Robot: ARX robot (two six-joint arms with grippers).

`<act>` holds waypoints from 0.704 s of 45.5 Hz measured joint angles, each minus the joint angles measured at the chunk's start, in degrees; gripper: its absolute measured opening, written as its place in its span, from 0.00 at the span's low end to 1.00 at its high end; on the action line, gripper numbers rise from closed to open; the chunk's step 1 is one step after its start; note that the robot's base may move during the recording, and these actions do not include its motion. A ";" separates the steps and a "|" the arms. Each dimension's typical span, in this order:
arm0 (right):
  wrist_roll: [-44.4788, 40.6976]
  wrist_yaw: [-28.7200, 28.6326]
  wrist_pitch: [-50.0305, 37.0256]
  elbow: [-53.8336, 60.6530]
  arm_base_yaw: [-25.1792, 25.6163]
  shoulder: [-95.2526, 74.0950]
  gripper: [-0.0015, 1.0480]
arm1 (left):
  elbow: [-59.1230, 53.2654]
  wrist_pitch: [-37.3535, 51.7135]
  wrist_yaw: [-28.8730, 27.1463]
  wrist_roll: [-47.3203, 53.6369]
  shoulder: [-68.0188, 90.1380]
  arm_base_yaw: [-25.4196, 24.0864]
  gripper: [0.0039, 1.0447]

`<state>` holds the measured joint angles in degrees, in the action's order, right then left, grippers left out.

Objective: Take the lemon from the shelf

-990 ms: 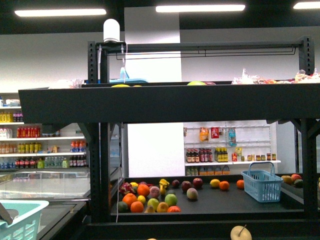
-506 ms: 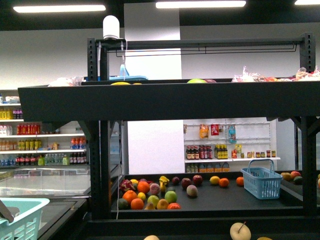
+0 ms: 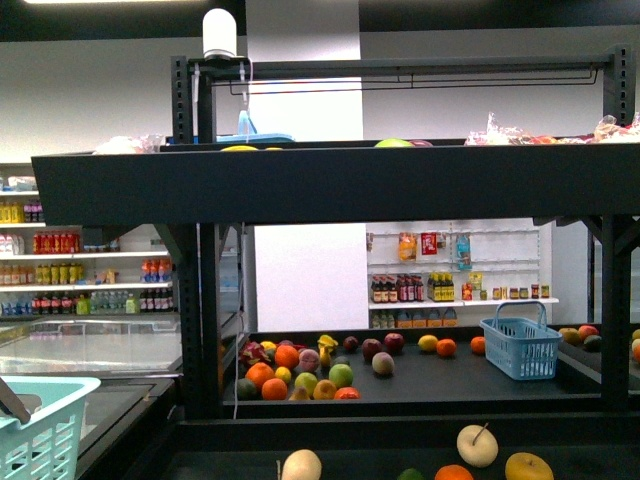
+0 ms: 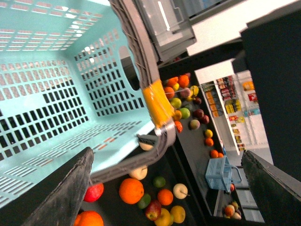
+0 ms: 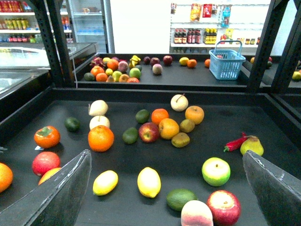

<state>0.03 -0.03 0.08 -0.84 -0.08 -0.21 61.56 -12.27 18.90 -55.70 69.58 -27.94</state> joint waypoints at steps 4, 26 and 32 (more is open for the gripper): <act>0.00 0.00 0.00 0.00 0.00 0.00 0.93 | 4.09 -2.21 -0.15 -1.14 6.43 -1.79 0.93; 0.00 0.00 0.00 0.00 0.00 0.00 0.93 | 13.35 1.84 -0.81 -11.52 21.73 0.22 0.93; 0.00 0.00 0.00 0.00 0.00 0.00 0.93 | 15.89 2.95 -1.86 -13.90 25.57 2.69 0.93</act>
<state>0.03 -0.03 0.08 -0.84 -0.08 -0.21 77.45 -9.32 17.04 -69.60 95.15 -25.26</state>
